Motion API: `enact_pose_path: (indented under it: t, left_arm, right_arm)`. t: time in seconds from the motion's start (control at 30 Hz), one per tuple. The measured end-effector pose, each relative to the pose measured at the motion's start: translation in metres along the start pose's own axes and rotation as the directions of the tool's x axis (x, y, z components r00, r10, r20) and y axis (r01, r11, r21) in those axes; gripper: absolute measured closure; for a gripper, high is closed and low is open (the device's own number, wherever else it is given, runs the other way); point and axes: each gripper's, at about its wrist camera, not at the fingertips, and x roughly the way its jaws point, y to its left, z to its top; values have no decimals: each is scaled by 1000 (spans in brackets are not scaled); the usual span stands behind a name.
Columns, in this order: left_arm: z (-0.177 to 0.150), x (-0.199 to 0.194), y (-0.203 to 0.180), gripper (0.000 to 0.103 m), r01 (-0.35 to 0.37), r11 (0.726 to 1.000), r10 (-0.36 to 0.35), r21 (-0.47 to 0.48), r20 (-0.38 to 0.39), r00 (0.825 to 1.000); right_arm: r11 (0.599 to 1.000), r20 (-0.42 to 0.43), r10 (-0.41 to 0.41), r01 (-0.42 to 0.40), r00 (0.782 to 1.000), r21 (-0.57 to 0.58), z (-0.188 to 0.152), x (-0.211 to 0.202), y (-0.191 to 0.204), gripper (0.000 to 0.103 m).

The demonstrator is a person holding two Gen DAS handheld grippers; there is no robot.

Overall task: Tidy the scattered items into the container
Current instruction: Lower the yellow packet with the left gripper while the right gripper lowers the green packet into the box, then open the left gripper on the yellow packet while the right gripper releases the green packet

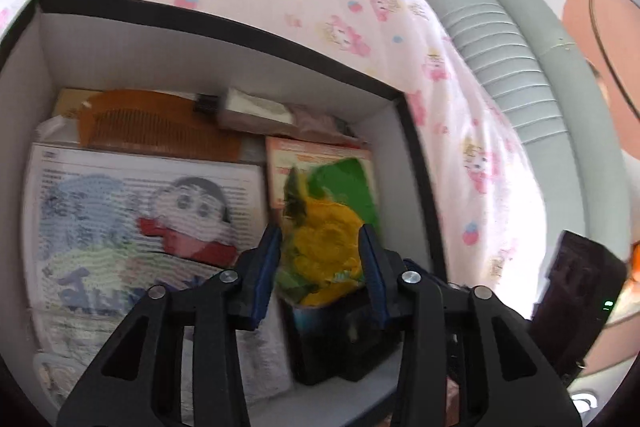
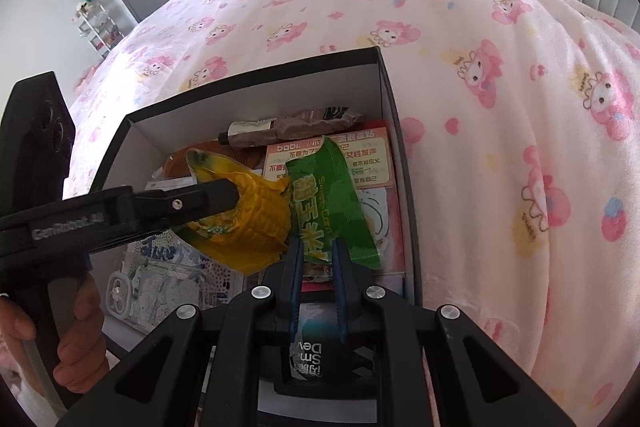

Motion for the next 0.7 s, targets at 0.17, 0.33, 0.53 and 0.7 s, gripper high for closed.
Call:
enact_pose_path:
  t: [0.17, 0.33, 0.53, 0.7]
  left_arm:
    - [4, 13, -12, 63, 14, 1000, -14, 3, -41, 999]
    - [7, 8, -15, 63, 33, 999, -33, 11, -44, 999]
    - [3, -31, -12, 63, -42, 996, 35, 85, 79, 996]
    - [-3, -25, -32, 67, -85, 975, 72, 206, 71, 995]
  right_arm:
    - [1000, 5, 6, -6, 1000, 8, 0, -2, -1, 91]
    - [1000, 20, 4, -4, 1000, 7, 0, -6, -2, 91]
    - [1000, 37, -1, 0, 999, 17, 2, -10, -7, 91]
    - [1000, 31, 2, -2, 1000, 17, 3, -6, -6, 91]
